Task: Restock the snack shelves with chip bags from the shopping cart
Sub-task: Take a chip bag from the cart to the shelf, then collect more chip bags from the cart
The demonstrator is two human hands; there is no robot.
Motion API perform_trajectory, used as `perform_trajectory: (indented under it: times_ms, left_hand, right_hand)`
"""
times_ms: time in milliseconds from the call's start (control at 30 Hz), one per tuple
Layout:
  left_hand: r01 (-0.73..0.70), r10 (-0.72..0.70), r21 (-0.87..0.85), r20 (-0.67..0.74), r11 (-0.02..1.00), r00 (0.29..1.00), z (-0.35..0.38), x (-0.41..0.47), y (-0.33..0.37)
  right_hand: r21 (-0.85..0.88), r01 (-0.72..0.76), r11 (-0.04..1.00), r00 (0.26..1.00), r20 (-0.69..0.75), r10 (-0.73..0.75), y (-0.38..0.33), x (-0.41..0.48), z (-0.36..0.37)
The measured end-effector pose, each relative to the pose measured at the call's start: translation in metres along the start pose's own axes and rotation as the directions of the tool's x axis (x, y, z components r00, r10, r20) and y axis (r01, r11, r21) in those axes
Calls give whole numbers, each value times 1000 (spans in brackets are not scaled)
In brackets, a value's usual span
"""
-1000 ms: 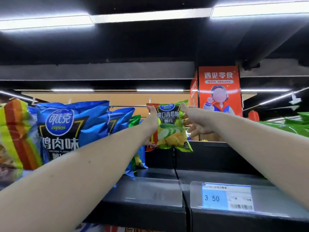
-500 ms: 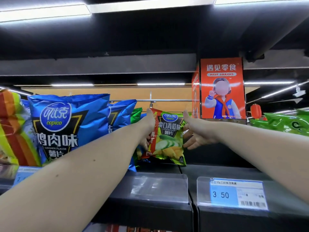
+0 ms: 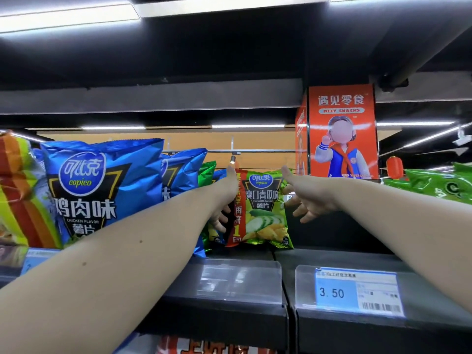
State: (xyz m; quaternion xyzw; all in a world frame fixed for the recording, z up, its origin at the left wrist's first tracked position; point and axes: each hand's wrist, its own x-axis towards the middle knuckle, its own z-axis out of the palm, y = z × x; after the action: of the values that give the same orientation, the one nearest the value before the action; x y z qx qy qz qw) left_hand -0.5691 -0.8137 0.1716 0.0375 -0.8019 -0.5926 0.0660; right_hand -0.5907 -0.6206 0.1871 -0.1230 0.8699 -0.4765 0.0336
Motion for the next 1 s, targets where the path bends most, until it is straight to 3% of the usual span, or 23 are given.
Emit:
perform_trajectory:
  times_ms: [133, 200, 300, 400, 467, 533, 633, 800, 1000]
  left_hand:
    - [-178, 174, -52, -73, 983, 982, 5, -6, 9]
    - [-338, 346, 87, -107, 937, 932, 7, -7, 13]
    - [-488, 566, 410, -89, 771, 820, 9, -7, 13]
    - [-470, 669, 687, -31, 554, 743, 11, -18, 17]
    - [-380, 728, 857, 7, 349, 686, 14, -32, 22]
    - [-302, 781, 934, 41, 191, 623, 18, -46, 27]
    - [-273, 826, 959, 93, 76, 556, 26, -70, 29]
    - [-373, 909, 927, 117, 45, 401, 46, -123, 20]
    - [-463, 911, 883, 126, 78, 394, 95, -185, -9]
  right_hand:
    - [-80, 68, 994, 973, -217, -84, -12, -7, -2]
    - [-249, 119, 961, 929, -314, -196, -20, -12, -1]
    - [-605, 178, 776, 844, -311, -436, -31, -17, -1]
    - [-771, 154, 618, 824, -246, -511, -38, -32, 1]
    - [-822, 117, 558, 814, -242, -528, -39, -47, 3]
    - [-858, 95, 504, 784, -247, -570, -39, -65, 5]
    - [-914, 18, 406, 725, -268, -634, -33, -98, 10]
    - [-925, -228, 303, 677, -374, -634, -14, -160, 25]
    - [-862, -450, 233, 685, -501, -530, 23, -251, 34]
